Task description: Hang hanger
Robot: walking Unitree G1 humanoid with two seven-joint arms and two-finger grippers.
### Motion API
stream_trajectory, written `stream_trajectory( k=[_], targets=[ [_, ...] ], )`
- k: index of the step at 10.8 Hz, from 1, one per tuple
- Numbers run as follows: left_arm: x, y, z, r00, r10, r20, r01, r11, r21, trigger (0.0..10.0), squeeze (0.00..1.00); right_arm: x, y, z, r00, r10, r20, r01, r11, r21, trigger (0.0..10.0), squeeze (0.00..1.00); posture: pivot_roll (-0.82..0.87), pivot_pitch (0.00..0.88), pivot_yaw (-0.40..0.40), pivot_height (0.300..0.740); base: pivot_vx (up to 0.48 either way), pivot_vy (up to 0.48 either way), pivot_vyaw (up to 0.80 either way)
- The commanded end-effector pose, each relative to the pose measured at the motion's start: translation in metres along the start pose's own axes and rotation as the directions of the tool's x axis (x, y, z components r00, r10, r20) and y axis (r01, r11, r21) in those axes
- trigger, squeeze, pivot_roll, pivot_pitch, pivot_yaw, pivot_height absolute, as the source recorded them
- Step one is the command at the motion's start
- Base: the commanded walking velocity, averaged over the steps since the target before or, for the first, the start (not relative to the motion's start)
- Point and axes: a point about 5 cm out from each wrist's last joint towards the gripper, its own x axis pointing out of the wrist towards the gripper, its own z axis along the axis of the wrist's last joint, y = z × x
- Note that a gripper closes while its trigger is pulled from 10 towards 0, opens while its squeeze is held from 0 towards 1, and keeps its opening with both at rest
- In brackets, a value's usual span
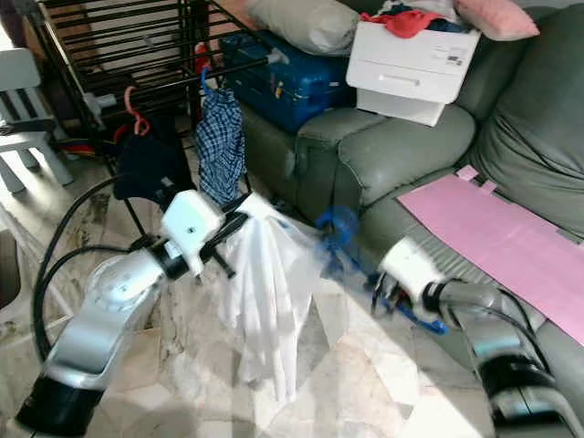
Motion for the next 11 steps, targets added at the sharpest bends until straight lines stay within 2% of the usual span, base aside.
stream_trajectory(
  k=[1,2,3,4,5,6,7,8,9,10,11],
  targets=[
    [-0.006,0.009,0.007,0.999,0.037,0.021,-0.037,0.999,0.017,10.0,0.0,-0.003,-0.016,0.008,0.991,-0.126,0.044,0.121,0.988,0.092,10.0,0.0,-0.08,0.0,0.026,0.74,0.0,0.0,0.0],
    [-0.009,0.007,0.004,0.999,0.04,-0.002,-0.04,0.999,0.003,10.0,0.0,-0.003,-0.028,0.016,0.965,-0.249,0.079,0.231,0.953,0.194,10.0,0.0,-0.08,0.0,0.028,0.74,0.0,0.0,0.0],
    [-0.006,-0.003,0.002,1.0,0.01,-0.014,-0.01,1.0,-0.014,10.0,0.0,0.0,-0.041,0.038,0.913,-0.379,0.153,0.306,0.882,0.358,10.0,0.0,-0.08,0.0,0.03,0.74,0.0,0.0,0.0],
    [-0.002,-0.014,0.0,0.999,-0.027,-0.022,0.026,0.999,-0.031,10.0,0.0,0.004,-0.048,0.06,0.859,-0.463,0.217,0.305,0.804,0.51,10.0,0.0,-0.08,0.0,0.031,0.74,0.0,0.0,0.0],
    [0.003,-0.027,-0.004,0.996,-0.083,-0.035,0.081,0.996,-0.049,10.0,0.0,0.01,-0.054,0.089,0.783,-0.566,0.26,0.243,0.662,0.709,10.0,0.0,-0.09,0.0,0.028,0.74,0.0,0.0,0.0],
    [0.007,-0.038,-0.008,0.988,-0.141,-0.054,0.139,0.989,-0.048,10.0,0.0,0.018,-0.053,0.119,0.726,-0.623,0.291,0.121,0.532,0.838,10.0,0.0,-0.09,0.0,0.022,0.74,0.0,0.0,0.0],
    [0.008,-0.044,-0.009,0.983,-0.172,-0.063,0.168,0.984,-0.054,10.0,0.0,0.023,-0.05,0.138,0.695,-0.65,0.307,0.068,0.484,0.873,10.0,0.0,-0.09,0.0,0.019,0.74,0.0,0.0,0.0],
    [0.007,-0.047,-0.012,0.98,-0.18,-0.079,0.173,0.981,-0.091,10.0,0.0,0.026,-0.047,0.154,0.663,-0.687,0.297,0.017,0.41,0.912,10.0,0.0,-0.09,0.0,0.014,0.74,0.0,0.0,0.0],
    [0.005,-0.048,-0.019,0.978,-0.179,-0.107,0.167,0.98,-0.107,10.0,0.0,0.028,-0.044,0.169,0.648,-0.703,0.292,-0.035,0.356,0.934,10.0,0.0,-0.09,0.0,0.009,0.74,0.0,0.0,0.0],
    [0.002,-0.049,-0.025,0.975,-0.179,-0.13,0.165,0.98,-0.109,10.0,0.0,0.031,-0.038,0.188,0.649,-0.685,0.332,-0.096,0.359,0.928,10.0,0.0,-0.09,0.0,0.005,0.74,0.0,0.0,0.0],
    [-0.001,-0.05,-0.031,0.97,-0.185,-0.157,0.167,0.978,-0.124,10.0,0.0,0.028,-0.039,0.202,0.624,-0.698,0.35,-0.151,0.332,0.931,10.0,0.0,-0.09,0.0,0.003,0.74,0.0,0.0,0.0]
  ],
)
